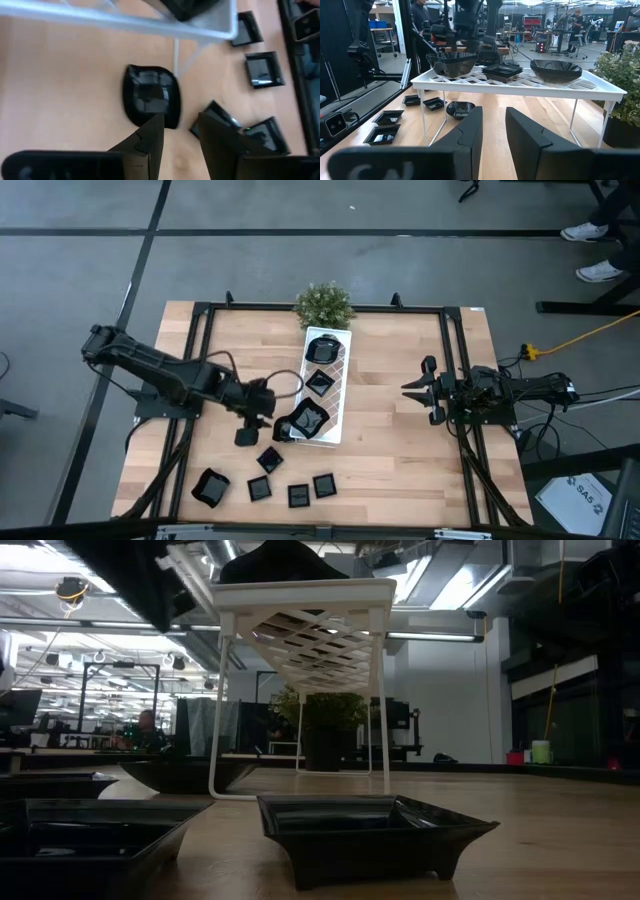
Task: Pick & Place Mini shaped plates
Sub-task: Stack the leaf shaped plate on top of the leaf shaped plate on the shelf
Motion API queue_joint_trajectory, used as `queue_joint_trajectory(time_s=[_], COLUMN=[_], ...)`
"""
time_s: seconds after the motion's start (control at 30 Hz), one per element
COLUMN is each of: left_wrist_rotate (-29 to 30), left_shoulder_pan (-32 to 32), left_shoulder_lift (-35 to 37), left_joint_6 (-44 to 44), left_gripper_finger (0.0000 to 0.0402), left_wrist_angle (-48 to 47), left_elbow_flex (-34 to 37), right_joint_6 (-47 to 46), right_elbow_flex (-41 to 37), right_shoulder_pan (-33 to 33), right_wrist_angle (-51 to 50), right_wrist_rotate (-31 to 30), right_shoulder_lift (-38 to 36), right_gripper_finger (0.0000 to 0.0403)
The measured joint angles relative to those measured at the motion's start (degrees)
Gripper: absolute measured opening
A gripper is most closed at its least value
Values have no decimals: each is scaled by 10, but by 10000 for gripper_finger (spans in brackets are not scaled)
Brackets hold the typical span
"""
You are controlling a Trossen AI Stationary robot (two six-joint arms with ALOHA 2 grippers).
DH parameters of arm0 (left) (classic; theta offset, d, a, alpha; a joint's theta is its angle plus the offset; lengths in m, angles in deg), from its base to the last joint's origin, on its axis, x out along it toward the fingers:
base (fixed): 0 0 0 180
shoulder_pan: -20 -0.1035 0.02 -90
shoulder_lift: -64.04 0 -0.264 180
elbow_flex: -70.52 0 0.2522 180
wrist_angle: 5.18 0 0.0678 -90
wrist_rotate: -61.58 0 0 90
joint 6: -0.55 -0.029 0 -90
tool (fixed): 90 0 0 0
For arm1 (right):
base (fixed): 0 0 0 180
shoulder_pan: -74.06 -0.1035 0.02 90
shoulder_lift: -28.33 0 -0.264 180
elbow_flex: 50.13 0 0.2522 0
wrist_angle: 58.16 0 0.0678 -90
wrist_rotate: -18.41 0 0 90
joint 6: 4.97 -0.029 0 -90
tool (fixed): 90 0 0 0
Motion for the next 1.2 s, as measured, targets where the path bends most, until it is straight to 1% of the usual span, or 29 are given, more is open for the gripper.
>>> queue_joint_trajectory(time_s=[0.13, 0.23, 0.33, 0.5, 0.63, 0.8, 1.03, 1.2], left_wrist_rotate=[0, 14, 46, 122, 164, 192, 203, 203], left_shoulder_pan=[41, 71, 98, 130, 143, 150, 154, 154], left_shoulder_lift=[0, 0, 0, 0, 0, 0, -5, -33], left_joint_6=[55, 79, 81, 80, 80, 79, 78, 72], left_gripper_finger=[114, 114, 114, 114, 114, 114, 114, 114], left_wrist_angle=[30, 55, 68, 68, 67, 67, 67, 67], left_elbow_flex=[30, 44, 54, 56, 56, 56, 56, 56], right_joint_6=[0, 0, 0, 0, 0, 0, 0, 0], right_elbow_flex=[0, 0, 0, 0, 0, 0, 0, 0], right_shoulder_pan=[0, 0, 0, 0, 0, 0, 0, 0], right_wrist_angle=[0, 0, 0, 0, 0, 0, 0, 0], right_wrist_rotate=[0, 0, 0, 0, 0, 0, 0, 0], right_shoulder_lift=[0, 0, 0, 0, 0, 0, 0, 0], right_gripper_finger=[85, 85, 85, 85, 85, 85, 85, 85])
